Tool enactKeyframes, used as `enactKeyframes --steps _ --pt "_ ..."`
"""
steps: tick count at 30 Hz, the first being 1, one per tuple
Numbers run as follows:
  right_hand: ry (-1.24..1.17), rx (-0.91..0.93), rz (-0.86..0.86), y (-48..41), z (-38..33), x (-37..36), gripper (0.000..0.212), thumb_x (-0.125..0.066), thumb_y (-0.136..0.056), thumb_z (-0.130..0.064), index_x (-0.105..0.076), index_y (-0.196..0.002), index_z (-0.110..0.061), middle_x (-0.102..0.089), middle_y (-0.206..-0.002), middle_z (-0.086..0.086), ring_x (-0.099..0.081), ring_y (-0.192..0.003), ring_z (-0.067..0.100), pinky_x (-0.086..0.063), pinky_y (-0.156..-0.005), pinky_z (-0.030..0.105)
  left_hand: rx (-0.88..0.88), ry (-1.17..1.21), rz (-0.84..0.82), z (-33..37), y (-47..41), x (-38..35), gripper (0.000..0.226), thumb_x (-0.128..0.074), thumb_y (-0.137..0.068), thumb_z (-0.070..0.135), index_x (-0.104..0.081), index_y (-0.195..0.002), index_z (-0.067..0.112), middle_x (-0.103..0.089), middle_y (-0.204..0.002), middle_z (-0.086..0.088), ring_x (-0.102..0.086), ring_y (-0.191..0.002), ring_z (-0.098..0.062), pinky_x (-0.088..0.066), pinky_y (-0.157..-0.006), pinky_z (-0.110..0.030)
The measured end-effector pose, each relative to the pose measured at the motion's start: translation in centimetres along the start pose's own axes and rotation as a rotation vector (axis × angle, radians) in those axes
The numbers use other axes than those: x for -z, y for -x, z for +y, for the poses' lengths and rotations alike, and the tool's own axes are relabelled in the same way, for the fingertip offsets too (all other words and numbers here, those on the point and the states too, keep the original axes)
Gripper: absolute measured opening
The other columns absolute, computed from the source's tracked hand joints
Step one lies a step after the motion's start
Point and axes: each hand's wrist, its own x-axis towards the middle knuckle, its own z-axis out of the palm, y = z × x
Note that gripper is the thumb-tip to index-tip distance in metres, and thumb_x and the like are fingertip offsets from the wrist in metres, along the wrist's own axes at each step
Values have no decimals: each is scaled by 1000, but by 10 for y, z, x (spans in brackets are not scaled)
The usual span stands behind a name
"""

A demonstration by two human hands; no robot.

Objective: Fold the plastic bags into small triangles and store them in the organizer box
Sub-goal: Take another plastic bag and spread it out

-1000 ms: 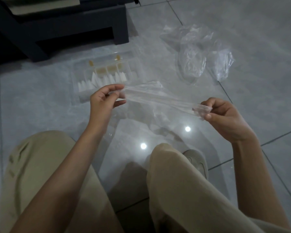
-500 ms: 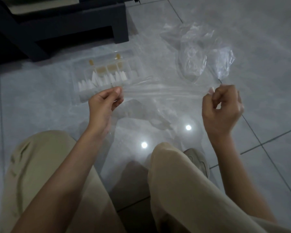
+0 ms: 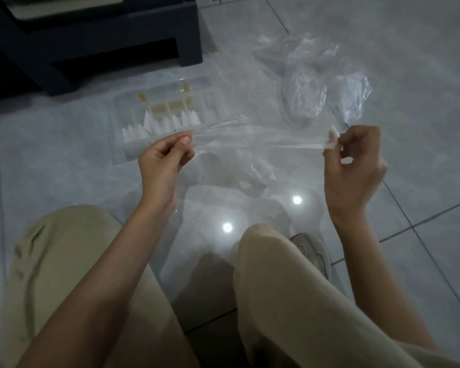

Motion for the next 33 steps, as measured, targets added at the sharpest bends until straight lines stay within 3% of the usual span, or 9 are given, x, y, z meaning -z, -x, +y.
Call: enactKeyframes --steps 6,10,14,17,21,23,25,30,33 --pt "111 14 56 -2 -2 -1 17 -60 -86 -9 -51 -73 -3 -53 -69 5 -48 -57 13 -38 -48 31 -30 -34 6 -1 2 -2 13 -63 -90 1 -70 -89 11 -72 -76 9 -64 -72 -4 -52 -72 -18" --pt "152 28 89 -9 1 -2 12 -56 -82 -8 -47 -90 -11 -45 -102 7 -45 -72 13 -42 -52 35 -74 -77 -20 -1 6 -4 12 -62 -90 -1 -69 -92 9 -70 -70 9 -62 -67 -3 -52 -72 -18" --pt "63 56 -1 -10 10 1 17 -48 -92 -9 -40 -104 -18 -51 -108 19 -45 -66 6 -33 -50 19 -108 -50 -51 1 7 -6 16 -61 -90 -3 -68 -97 10 -68 -79 4 -61 -68 -5 -52 -73 -19" --pt "-65 28 -170 -5 18 3 20 -41 -93 -5 -49 -110 -9 -48 -113 13 -52 -68 14 -41 -56 16 -156 -46 -62 2 6 -6 21 -60 -90 -4 -68 -100 12 -69 -97 -6 -61 -71 -4 -52 -75 -19" --pt "-343 -88 -416 -3 22 3 47 -36 -84 9 -49 -104 -32 -48 -115 11 -59 -81 26 -51 -63 26 -197 -190 -97 1 6 0 36 -65 -86 -3 -65 -116 18 -62 -128 -11 -52 -81 1 -52 -92 -26" --pt "-313 -24 -530 0 26 4 49 -43 -75 15 -55 -102 -24 -50 -112 10 -56 -98 21 -52 -72 33 -195 -279 -128 0 7 7 45 -67 -83 -5 -61 -120 20 -64 -124 2 -51 -84 2 -48 -93 -21" --pt "-299 11 -701 7 34 7 47 -53 -75 17 -57 -106 -18 -49 -115 6 -52 -110 10 -47 -89 29 -179 -408 -191 -2 8 17 46 -69 -82 -5 -61 -120 20 -63 -120 7 -53 -85 0 -45 -86 -12" --pt "-243 -188 -1371 18 53 13 52 -73 -85 -18 -47 -128 -30 -46 -132 -8 -47 -113 -8 -37 -93 8 39 -621 -297 -13 10 50 33 -66 -82 -10 -63 -110 6 -70 -90 9 -60 -71 9 -50 -68 -8" --pt "-216 -359 -1418 16 60 2 52 -69 -87 -25 -44 -132 -30 -45 -136 -7 -50 -117 6 -43 -99 22 167 -660 -316 -15 6 59 38 -66 -82 -11 -57 -107 15 -69 -78 3 -64 -73 -8 -53 -62 -13"
